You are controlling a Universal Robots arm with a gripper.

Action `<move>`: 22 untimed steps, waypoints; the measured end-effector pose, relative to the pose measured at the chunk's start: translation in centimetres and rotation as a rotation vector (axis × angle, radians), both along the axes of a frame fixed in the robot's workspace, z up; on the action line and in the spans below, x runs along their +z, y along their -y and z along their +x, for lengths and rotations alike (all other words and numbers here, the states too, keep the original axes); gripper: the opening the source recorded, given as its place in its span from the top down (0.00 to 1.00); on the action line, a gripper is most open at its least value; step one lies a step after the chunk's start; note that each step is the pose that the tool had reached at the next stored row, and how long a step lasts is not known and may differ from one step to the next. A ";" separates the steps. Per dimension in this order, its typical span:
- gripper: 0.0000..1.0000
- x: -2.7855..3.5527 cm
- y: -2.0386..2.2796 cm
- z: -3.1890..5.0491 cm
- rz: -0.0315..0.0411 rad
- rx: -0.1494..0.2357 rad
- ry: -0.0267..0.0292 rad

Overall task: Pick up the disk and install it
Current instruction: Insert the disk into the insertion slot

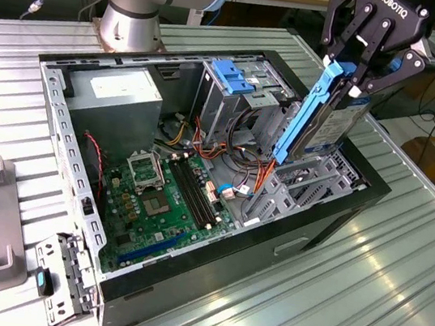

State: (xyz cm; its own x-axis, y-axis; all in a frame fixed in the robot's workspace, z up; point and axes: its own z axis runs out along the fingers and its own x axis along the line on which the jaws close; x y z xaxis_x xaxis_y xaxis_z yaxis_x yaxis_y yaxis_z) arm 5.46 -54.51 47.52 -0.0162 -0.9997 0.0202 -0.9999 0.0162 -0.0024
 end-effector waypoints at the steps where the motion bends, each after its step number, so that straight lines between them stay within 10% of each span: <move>1: 0.63 0.00 0.00 0.00 -0.0001 0.000 0.0000; 22: 0.63 -1.97 1.00 1.36 -0.0001 0.001 -0.0002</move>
State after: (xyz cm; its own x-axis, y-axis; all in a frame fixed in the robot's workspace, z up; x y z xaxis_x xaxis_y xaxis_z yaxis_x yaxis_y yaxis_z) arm 6.82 -55.52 45.54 -0.0152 -0.9997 0.0203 -0.9999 0.0152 -0.0022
